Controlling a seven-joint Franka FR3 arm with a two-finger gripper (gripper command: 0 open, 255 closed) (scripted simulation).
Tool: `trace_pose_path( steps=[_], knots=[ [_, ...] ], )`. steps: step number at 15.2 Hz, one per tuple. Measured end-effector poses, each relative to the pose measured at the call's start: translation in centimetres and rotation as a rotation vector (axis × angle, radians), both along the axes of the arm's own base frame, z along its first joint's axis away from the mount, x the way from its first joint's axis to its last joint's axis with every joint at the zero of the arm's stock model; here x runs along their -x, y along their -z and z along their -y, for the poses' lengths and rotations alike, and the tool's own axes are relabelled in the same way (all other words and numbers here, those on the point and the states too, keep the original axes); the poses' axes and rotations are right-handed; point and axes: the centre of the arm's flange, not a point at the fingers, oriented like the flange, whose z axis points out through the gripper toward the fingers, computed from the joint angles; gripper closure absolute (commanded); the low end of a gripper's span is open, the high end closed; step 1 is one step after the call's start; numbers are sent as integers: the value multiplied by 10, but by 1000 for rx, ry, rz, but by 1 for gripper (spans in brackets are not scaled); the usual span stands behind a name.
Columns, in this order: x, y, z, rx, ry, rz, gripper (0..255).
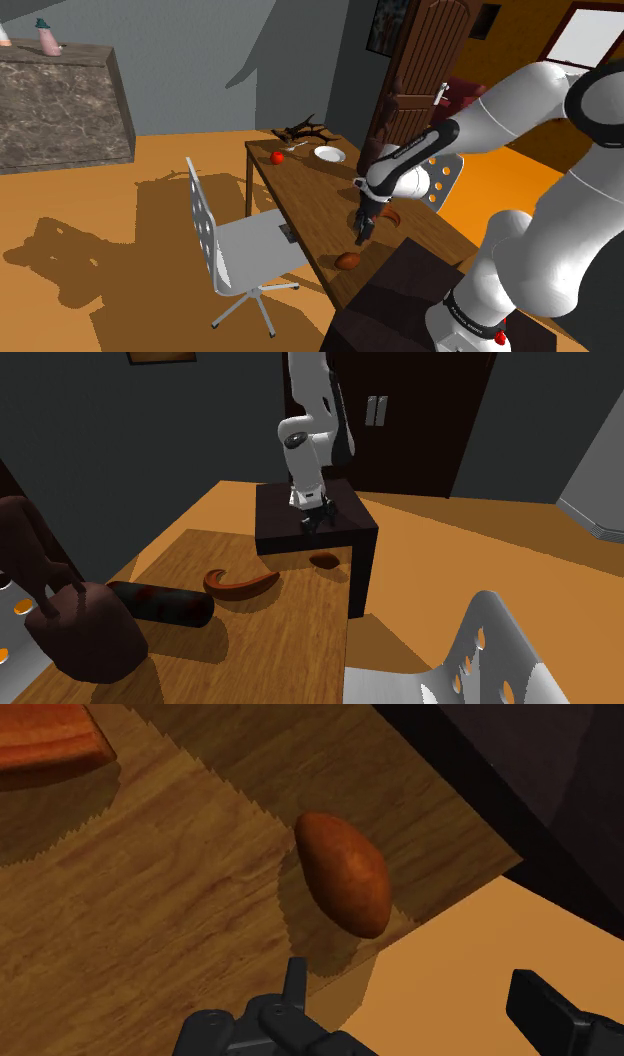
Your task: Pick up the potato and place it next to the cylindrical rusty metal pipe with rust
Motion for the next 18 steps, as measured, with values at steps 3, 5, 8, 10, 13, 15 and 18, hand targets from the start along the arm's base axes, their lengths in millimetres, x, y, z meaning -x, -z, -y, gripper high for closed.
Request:
trace_pose_path(
  steps=[3,5,8,10,13,15,18],
  knots=[
    [-3,39,2,-8,-65,-4,0],
    [-7,66,3,-13,-109,-4,0],
    [-7,88,-1,-17,-136,-2,0],
    [-7,100,-3,-18,-139,-2,0],
    [-6,117,-6,-18,-140,-2,0],
    [-5,122,-8,-19,-140,-2,0],
    [-5,123,-9,-19,-140,-2,0]
  ],
)
